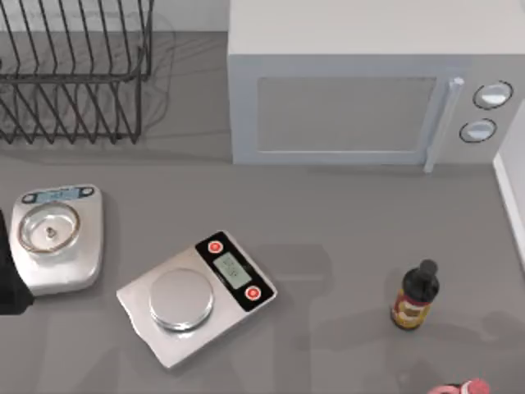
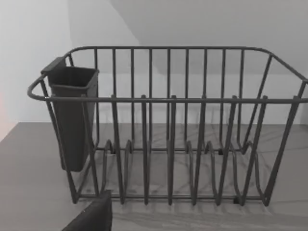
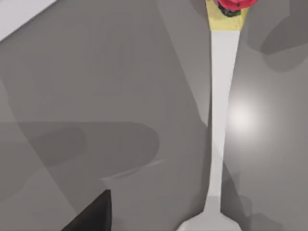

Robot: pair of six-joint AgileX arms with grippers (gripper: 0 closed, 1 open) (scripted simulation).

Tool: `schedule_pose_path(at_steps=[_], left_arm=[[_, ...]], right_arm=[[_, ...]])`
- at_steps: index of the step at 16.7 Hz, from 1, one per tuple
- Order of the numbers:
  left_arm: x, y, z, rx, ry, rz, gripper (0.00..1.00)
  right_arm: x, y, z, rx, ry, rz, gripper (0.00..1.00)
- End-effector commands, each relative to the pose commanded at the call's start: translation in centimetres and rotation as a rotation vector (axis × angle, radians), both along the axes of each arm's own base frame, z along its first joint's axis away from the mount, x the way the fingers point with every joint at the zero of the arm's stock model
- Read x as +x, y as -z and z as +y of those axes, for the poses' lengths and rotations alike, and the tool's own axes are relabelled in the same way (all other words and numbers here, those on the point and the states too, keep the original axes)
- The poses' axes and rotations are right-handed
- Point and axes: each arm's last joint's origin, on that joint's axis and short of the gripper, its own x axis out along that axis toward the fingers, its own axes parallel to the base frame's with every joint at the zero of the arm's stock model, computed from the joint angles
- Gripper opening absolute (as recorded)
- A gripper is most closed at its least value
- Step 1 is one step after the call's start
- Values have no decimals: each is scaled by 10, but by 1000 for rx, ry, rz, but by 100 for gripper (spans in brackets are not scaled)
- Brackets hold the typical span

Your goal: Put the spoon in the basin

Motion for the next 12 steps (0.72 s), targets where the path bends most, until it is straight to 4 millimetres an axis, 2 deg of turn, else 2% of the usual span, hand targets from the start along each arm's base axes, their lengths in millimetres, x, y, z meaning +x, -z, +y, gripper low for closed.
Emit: schedule_pose_path(at_steps=[3, 5, 12], left_arm=[[0, 0, 0, 0, 0, 0, 100], [0, 0, 0, 0, 0, 0, 100], [0, 0, 0, 0, 0, 0, 100]], right_arm=[[0, 4, 1, 0, -3, -1, 100], [2, 17, 0, 0, -1, 1, 100], [3, 90, -1, -1, 0, -6, 100]])
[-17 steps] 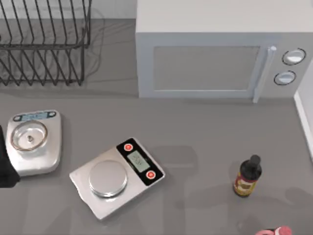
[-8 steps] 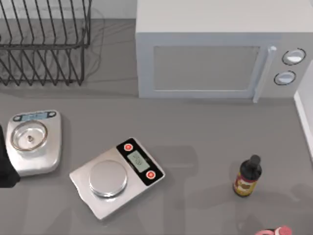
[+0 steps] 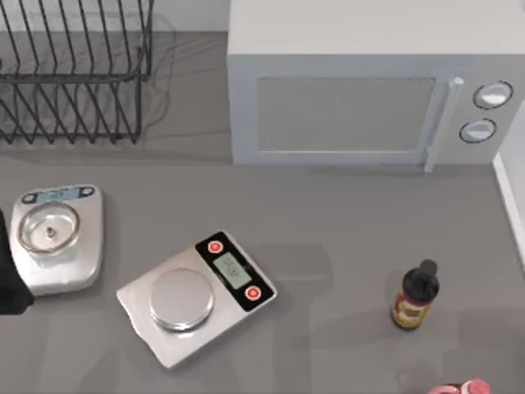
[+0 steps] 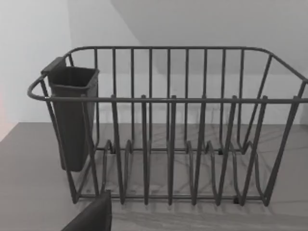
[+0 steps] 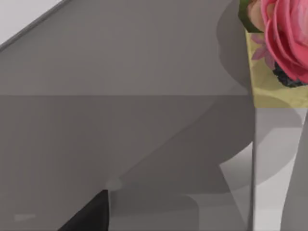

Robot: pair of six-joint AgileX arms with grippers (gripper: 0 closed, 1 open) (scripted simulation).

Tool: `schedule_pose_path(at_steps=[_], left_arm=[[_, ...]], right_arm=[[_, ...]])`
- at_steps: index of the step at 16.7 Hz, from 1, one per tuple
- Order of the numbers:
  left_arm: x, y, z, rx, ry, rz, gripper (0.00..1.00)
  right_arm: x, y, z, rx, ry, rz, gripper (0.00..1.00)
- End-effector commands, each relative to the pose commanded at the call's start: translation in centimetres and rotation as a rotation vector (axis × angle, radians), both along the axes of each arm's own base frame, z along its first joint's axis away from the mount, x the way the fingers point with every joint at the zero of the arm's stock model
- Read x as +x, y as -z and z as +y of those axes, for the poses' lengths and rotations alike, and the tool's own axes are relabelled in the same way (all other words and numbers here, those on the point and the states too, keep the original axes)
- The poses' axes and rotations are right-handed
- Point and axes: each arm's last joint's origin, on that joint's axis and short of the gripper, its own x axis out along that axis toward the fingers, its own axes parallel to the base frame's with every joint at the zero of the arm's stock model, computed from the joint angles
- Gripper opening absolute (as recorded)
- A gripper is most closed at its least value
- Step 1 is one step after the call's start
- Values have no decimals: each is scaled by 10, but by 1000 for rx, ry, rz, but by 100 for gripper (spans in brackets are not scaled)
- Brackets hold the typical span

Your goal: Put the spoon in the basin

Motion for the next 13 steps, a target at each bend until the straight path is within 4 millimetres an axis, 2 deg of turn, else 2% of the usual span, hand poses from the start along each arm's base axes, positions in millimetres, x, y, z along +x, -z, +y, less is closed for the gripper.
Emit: schedule_pose_path(at_steps=[2, 6, 13], left_arm=[[0, 0, 0, 0, 0, 0, 100], [0, 0, 0, 0, 0, 0, 100], [0, 0, 0, 0, 0, 0, 100]], right_arm=[[-2, 9, 1, 1, 0, 6, 100], [-3, 10, 1, 1, 0, 6, 100], [-3, 10, 1, 1, 0, 6, 47]])
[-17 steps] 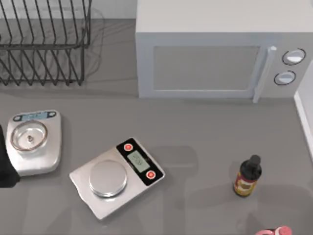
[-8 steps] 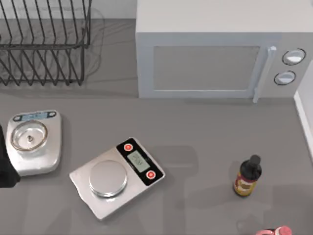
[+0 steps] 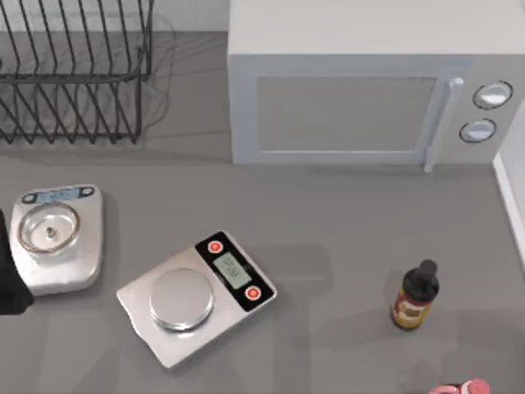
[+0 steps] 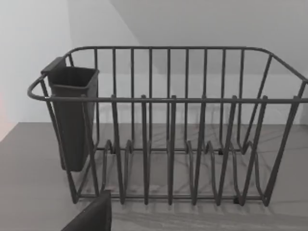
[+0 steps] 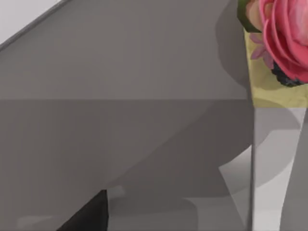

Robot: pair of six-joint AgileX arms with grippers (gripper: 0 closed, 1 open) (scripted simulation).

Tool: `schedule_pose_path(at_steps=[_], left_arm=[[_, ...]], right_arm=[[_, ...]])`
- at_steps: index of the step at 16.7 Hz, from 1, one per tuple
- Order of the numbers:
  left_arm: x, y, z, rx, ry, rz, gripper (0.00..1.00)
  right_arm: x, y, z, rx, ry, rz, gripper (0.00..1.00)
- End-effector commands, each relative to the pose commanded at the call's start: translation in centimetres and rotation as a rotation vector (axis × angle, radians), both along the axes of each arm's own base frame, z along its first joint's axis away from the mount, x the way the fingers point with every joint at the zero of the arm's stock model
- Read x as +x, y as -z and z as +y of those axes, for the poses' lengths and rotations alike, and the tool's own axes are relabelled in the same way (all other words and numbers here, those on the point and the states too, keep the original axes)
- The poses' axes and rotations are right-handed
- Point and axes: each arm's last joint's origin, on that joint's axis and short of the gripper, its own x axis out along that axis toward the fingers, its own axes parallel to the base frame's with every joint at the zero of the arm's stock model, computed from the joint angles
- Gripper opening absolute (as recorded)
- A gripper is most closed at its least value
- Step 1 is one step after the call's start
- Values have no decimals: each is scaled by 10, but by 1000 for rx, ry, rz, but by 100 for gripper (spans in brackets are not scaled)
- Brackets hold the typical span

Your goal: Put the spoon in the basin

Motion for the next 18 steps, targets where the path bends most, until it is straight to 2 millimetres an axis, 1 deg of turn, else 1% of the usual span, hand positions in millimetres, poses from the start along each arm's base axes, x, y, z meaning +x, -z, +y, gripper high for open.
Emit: schedule_pose_path(at_steps=[6, 7, 14, 15, 17, 18], left_arm=[[0, 0, 0, 0, 0, 0, 100], [0, 0, 0, 0, 0, 0, 100], [0, 0, 0, 0, 0, 0, 100], [0, 0, 0, 0, 0, 0, 100], [0, 0, 0, 0, 0, 0, 100], [0, 0, 0, 0, 0, 0, 100]], right_arm=[[0, 0, 0, 0, 0, 0, 2], [0, 0, 0, 0, 0, 0, 0], [0, 0, 0, 0, 0, 0, 0], [3, -22, 0, -17, -2, -29, 0], [4, -25, -1, -17, 1, -29, 0], [6, -30, -1, -17, 3, -31, 0]])
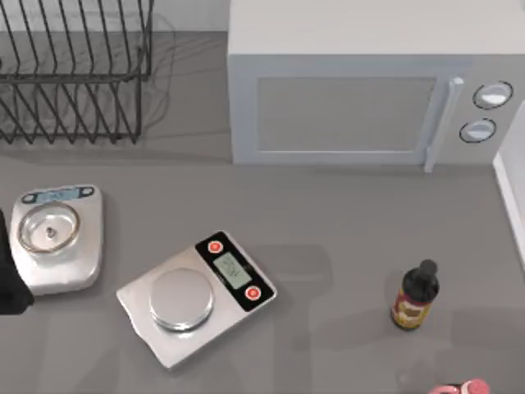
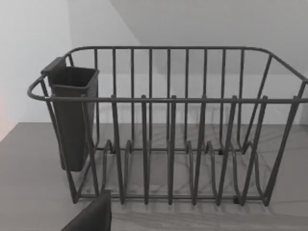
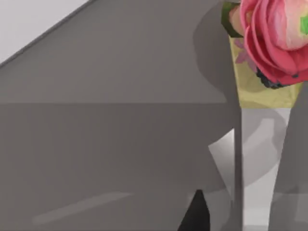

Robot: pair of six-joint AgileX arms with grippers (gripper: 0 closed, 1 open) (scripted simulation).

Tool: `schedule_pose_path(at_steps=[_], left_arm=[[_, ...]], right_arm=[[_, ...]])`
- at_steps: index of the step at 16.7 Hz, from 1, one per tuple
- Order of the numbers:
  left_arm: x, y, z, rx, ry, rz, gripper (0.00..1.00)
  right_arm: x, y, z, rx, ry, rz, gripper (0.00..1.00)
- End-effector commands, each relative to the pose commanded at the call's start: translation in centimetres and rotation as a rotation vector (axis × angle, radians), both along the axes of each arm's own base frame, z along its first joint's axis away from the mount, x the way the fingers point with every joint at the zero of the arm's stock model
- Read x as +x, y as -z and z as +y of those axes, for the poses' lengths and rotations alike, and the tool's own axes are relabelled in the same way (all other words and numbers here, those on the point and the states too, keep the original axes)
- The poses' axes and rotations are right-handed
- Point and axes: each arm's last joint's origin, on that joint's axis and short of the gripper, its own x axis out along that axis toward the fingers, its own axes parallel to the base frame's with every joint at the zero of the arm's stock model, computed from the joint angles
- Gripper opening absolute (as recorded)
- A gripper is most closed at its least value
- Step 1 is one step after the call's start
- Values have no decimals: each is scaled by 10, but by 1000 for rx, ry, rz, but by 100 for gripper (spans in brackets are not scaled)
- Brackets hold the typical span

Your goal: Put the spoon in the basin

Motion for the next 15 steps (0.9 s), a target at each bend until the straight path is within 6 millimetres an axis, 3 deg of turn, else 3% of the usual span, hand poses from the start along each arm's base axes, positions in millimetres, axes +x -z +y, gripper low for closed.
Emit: schedule_pose_path(at_steps=[9, 15], left_arm=[[0, 0, 0, 0, 0, 0, 100], [0, 0, 0, 0, 0, 0, 100]], right_arm=[[-2, -87, 1, 2, -4, 9, 0], [-3, -90, 1, 2, -4, 7, 0]])
